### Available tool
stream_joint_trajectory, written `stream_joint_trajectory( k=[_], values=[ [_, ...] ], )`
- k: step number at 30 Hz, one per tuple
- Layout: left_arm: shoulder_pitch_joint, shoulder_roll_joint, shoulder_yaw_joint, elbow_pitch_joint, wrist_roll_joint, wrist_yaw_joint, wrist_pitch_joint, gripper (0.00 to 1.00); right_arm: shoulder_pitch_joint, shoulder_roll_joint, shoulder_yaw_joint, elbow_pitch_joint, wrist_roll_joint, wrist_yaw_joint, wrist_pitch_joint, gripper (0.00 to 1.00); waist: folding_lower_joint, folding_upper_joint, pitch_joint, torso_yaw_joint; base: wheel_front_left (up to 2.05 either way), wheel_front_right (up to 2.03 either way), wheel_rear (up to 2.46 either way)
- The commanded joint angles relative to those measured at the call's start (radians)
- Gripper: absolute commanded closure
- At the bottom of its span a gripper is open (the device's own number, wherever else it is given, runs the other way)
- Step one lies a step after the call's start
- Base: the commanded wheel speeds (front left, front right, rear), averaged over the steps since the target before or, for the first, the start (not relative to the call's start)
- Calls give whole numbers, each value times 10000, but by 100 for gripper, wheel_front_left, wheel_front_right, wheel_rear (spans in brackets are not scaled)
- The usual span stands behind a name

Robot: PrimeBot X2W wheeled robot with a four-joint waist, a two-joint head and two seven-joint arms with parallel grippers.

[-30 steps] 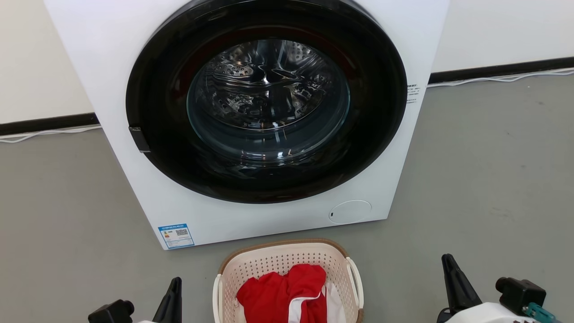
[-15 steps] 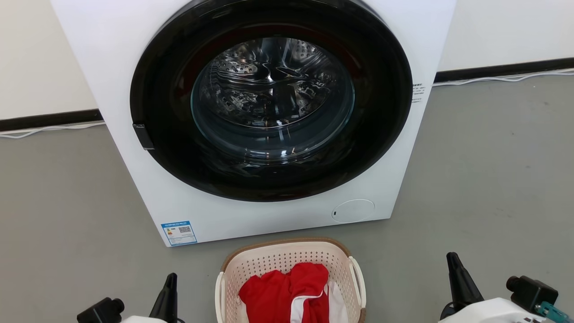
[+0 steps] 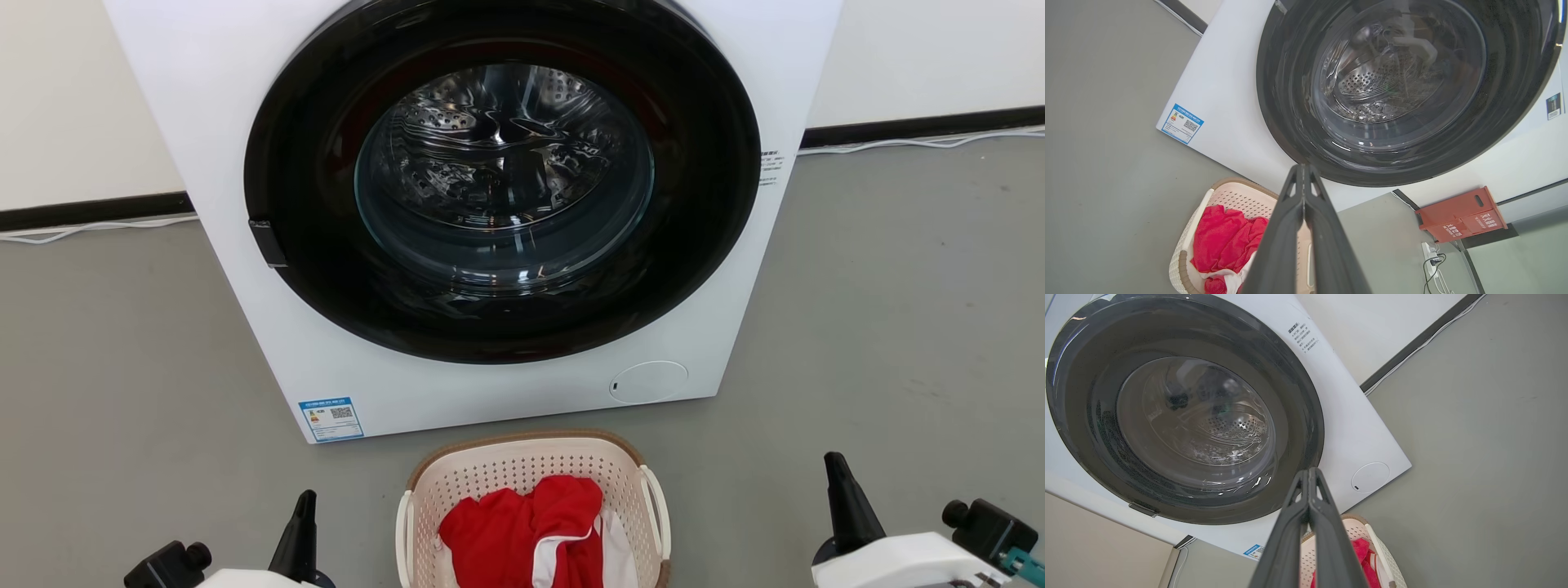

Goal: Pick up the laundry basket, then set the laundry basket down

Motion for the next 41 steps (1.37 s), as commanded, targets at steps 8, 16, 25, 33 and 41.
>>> stream_joint_trajectory(
  k=[8,16,25,33,41],
  values=[
    [-619,88,280,-422,-896,-36,247,100,-539,-20,-50,-418,1016,33,295,100,-1,0,32,61,0,0,0],
    [-684,89,380,-540,-1677,-40,477,100,-585,5,-145,-511,1919,38,526,100,-1,0,65,125,0,0,0],
    [-757,91,492,-674,-2557,-45,737,100,-636,32,-250,-615,2936,43,786,100,-1,0,103,197,0,0,0],
    [-821,92,591,-792,-3337,-49,966,100,-681,56,-343,-708,3836,48,1015,100,-1,0,136,260,0,0,0],
    [-878,93,677,-895,-4022,-52,1167,100,-721,78,-425,-789,4627,52,1216,100,-2,0,165,316,0,0,0]
  ],
)
